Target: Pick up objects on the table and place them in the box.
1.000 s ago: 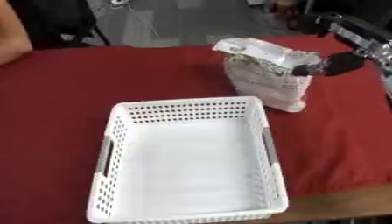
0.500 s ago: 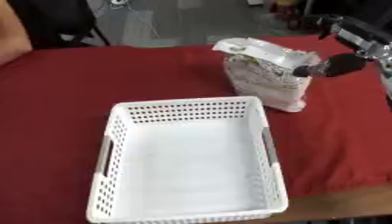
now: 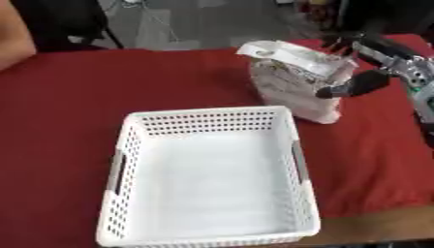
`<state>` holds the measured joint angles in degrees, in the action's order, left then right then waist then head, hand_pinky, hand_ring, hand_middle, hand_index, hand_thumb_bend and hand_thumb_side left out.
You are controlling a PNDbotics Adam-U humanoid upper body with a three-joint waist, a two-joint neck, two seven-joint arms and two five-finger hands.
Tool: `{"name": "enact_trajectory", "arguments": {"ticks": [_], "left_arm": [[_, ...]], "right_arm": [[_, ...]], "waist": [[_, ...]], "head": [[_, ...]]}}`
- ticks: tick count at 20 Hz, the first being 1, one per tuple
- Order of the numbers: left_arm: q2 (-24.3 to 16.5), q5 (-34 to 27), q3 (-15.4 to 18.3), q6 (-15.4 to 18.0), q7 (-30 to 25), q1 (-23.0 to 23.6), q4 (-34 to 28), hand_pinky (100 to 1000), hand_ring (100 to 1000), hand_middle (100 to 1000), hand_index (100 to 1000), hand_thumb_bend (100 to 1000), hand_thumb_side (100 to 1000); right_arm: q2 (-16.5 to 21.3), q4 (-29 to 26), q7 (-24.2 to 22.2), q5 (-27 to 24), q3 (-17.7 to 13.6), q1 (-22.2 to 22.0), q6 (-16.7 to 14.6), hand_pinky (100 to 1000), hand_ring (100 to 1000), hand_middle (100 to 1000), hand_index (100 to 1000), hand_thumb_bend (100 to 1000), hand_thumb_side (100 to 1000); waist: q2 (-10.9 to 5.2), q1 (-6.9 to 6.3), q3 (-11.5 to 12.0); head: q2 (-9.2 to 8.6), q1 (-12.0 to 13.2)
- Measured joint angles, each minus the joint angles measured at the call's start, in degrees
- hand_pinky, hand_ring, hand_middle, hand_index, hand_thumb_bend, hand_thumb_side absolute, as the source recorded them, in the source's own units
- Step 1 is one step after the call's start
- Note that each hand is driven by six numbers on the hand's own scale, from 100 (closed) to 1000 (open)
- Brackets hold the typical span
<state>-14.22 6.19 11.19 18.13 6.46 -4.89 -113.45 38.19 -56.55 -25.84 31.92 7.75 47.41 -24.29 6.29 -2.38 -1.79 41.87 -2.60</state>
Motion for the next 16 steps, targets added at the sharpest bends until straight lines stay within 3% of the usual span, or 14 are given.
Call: {"name": "enact_trajectory", "arguments": {"ticks": [16], "left_arm": [[0.02,-0.43,-0.09,-0.03,-0.29,-0.21,0.00,718,845,935,993,895,1000]], "right_arm": [[-0.52,0.75,-0.38,0.49,0.02,0.18,-0.43,747,815,829,990,749,531]], "waist": [[0.01,-0.01,0.20]], "head": [[0.00,-0.90]]}}
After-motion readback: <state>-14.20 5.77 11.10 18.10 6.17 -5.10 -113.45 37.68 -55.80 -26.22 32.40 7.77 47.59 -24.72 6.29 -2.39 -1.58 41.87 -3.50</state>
